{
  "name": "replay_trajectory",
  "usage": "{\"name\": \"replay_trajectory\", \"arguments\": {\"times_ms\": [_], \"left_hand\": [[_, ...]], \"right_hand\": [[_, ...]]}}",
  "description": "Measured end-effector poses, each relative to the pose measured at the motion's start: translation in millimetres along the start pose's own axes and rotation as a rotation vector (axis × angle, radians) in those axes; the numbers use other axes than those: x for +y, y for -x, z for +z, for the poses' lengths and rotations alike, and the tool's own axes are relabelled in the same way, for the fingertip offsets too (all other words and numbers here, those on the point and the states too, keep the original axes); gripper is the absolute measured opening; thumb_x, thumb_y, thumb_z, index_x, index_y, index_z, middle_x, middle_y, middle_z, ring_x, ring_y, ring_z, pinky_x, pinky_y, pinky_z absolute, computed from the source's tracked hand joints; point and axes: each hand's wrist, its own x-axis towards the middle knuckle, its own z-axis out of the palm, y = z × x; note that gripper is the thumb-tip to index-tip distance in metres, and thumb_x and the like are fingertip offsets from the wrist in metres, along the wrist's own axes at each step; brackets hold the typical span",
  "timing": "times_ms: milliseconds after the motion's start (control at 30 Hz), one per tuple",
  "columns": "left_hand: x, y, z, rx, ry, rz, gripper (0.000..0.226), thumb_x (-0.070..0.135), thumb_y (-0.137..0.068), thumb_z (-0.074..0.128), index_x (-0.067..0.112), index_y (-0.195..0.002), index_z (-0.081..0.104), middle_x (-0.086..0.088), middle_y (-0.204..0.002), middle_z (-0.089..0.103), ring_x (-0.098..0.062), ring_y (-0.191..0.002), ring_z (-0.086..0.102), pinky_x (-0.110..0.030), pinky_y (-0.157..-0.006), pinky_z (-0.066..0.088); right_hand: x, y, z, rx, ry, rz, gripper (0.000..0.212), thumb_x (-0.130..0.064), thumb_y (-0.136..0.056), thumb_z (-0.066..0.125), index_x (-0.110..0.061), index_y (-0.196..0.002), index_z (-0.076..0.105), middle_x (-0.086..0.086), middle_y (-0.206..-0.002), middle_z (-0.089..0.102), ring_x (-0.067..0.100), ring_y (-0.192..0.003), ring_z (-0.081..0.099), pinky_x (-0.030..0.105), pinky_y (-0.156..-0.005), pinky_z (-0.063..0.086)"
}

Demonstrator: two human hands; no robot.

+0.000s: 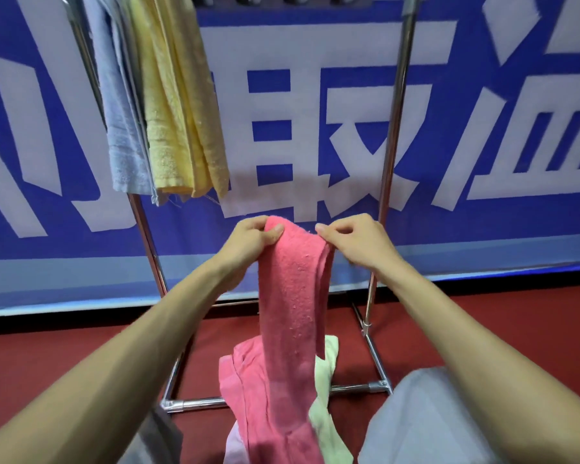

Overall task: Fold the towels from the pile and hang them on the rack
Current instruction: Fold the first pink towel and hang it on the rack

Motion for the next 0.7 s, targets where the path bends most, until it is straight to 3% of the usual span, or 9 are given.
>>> {"name": "replay_trajectory", "arguments": {"times_ms": [100, 233, 300, 367, 400, 467, 567, 700], "left_hand": [[42, -3, -9, -0.077, -0.147, 0.081, 0.020, 0.012, -0.094, 0.055, 0.008, -0.075, 0.059, 0.008, -0.062, 0.049, -0.008, -0.060, 0.041, -0.024, -0.058, 0.030], [95, 0, -24, -0.172, -0.229, 0.129, 0.011, 0.007, -0.093, 0.054, 0.002, -0.091, 0.063, 0.000, -0.068, 0.046, -0.009, -0.060, 0.039, -0.023, -0.054, 0.030], [118, 4, -34, -0.189, -0.255, 0.133, 0.016, 0.006, -0.092, 0.054, -0.006, -0.096, 0.065, -0.006, -0.074, 0.054, -0.011, -0.065, 0.048, -0.022, -0.058, 0.038], [136, 7, -47, -0.202, -0.271, 0.133, 0.017, 0.006, -0.091, 0.056, -0.006, -0.097, 0.067, -0.013, -0.087, 0.062, -0.019, -0.079, 0.055, -0.029, -0.076, 0.045], [143, 9, -54, -0.202, -0.277, 0.131, 0.018, 0.006, -0.091, 0.056, -0.005, -0.098, 0.068, -0.014, -0.089, 0.064, -0.021, -0.083, 0.057, -0.031, -0.080, 0.046], [155, 13, -63, -0.204, -0.279, 0.121, 0.015, 0.006, -0.090, 0.056, -0.002, -0.096, 0.067, -0.011, -0.084, 0.064, -0.019, -0.076, 0.057, -0.028, -0.073, 0.047], [167, 20, -71, -0.181, -0.191, 0.106, 0.006, 0.004, -0.088, 0.059, 0.011, -0.087, 0.060, -0.002, -0.074, 0.057, -0.012, -0.064, 0.052, -0.020, -0.056, 0.042], [168, 25, -77, -0.211, -0.130, 0.088, 0.014, 0.019, -0.080, 0.068, 0.013, -0.087, 0.057, -0.001, -0.073, 0.053, -0.013, -0.063, 0.047, -0.025, -0.058, 0.035]], "right_hand": [[-23, -10, -29, 0.063, -0.001, -0.087, 0.020, -0.036, -0.090, 0.061, -0.022, -0.085, 0.074, -0.005, -0.079, 0.070, 0.012, -0.074, 0.061, 0.032, -0.073, 0.050], [-59, -27, -38, -0.169, -0.328, -0.115, 0.019, -0.020, -0.096, 0.055, -0.014, -0.110, 0.065, 0.001, -0.108, 0.070, 0.012, -0.095, 0.065, 0.038, -0.093, 0.049], [-76, -29, -38, -0.285, -0.445, -0.139, 0.024, -0.023, -0.097, 0.052, -0.009, -0.111, 0.064, -0.007, -0.089, 0.071, 0.004, -0.079, 0.065, 0.029, -0.084, 0.050], [-91, -28, -41, -0.419, -0.542, -0.133, 0.025, -0.024, -0.099, 0.049, -0.004, -0.106, 0.060, -0.015, -0.060, 0.060, -0.002, -0.050, 0.052, 0.014, -0.058, 0.043], [-97, -28, -42, -0.476, -0.565, -0.140, 0.025, -0.025, -0.099, 0.048, -0.004, -0.105, 0.058, -0.016, -0.054, 0.054, -0.001, -0.045, 0.046, 0.011, -0.051, 0.040], [-105, -26, -47, -0.557, -0.588, -0.163, 0.027, -0.027, -0.099, 0.050, -0.003, -0.108, 0.059, -0.009, -0.062, 0.055, 0.002, -0.053, 0.047, 0.013, -0.054, 0.042], [-114, -25, -53, -0.607, -0.615, -0.190, 0.032, -0.025, -0.091, 0.059, 0.001, -0.110, 0.060, 0.006, -0.089, 0.058, 0.014, -0.078, 0.054, 0.025, -0.072, 0.045], [-126, -24, -65, -0.503, -0.737, -0.203, 0.022, -0.013, -0.093, 0.054, 0.002, -0.105, 0.064, 0.006, -0.091, 0.066, 0.013, -0.079, 0.061, 0.024, -0.072, 0.050]]}}
